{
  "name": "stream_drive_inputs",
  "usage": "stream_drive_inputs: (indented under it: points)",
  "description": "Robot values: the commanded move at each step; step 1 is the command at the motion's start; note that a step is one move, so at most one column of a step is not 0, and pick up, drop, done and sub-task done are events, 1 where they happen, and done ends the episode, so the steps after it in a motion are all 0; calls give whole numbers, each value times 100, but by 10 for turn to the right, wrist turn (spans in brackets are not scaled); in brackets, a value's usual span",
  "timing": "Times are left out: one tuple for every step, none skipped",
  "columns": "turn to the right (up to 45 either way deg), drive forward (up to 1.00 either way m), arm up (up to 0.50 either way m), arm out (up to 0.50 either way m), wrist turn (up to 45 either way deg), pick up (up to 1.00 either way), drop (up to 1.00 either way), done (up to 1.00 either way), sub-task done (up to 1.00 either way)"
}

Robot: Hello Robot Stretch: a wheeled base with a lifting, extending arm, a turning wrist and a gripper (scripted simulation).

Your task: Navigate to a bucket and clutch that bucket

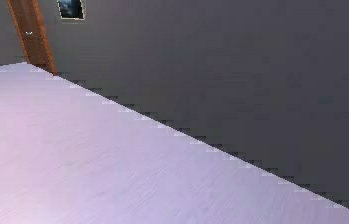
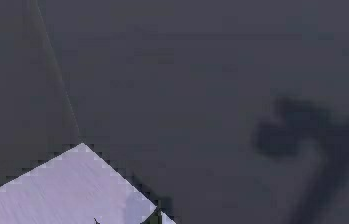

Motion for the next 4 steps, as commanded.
stream_drive_inputs:
  points:
    - [-150,0,0,0,0,0,0,0,0]
    - [0,0,8,0,0,0,0,0,0]
    - [0,0,0,26,0,0,0,0,0]
    - [0,0,0,0,450,0,0,0,0]
